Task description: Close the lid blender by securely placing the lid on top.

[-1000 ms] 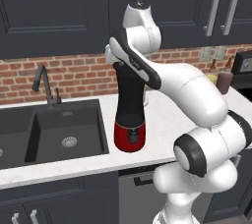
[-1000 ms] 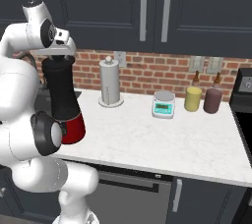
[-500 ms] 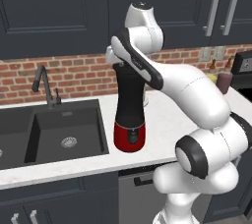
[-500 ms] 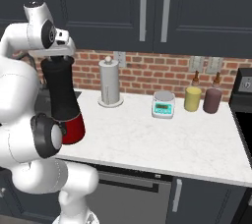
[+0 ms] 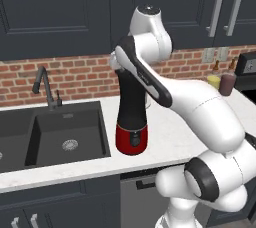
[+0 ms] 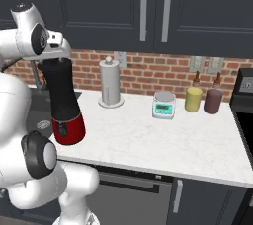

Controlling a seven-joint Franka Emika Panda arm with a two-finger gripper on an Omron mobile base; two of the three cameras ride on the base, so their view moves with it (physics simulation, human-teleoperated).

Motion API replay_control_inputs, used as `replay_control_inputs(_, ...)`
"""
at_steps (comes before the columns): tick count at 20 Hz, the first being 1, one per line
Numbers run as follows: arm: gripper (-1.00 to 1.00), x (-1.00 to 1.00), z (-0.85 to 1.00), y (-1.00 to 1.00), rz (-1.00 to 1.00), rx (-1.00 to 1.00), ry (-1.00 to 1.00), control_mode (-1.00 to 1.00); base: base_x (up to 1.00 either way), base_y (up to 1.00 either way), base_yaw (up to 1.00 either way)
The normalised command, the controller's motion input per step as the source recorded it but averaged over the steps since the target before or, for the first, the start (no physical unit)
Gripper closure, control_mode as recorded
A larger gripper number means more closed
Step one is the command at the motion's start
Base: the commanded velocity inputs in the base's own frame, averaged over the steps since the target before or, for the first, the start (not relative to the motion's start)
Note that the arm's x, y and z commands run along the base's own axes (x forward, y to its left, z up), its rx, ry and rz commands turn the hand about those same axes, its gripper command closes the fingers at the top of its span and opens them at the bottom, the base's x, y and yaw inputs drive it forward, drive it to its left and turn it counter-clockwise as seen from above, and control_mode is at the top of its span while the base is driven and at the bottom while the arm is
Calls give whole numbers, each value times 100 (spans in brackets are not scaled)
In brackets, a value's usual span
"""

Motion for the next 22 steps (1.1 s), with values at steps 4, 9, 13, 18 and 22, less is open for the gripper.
replay_control_inputs(4,-100,-3,0,0,-2,-3,-14,-100,0,0,0)
replay_control_inputs(9,-100,-22,16,-4,-1,0,-19,-100,0,0,0)
replay_control_inputs(13,-100,-60,3,0,0,0,-14,-100,0,0,0)
replay_control_inputs(18,-100,-49,-7,16,-6,0,0,-100,0,0,0)
replay_control_inputs(22,-100,-1,-35,50,-13,-5,16,-100,0,0,0)
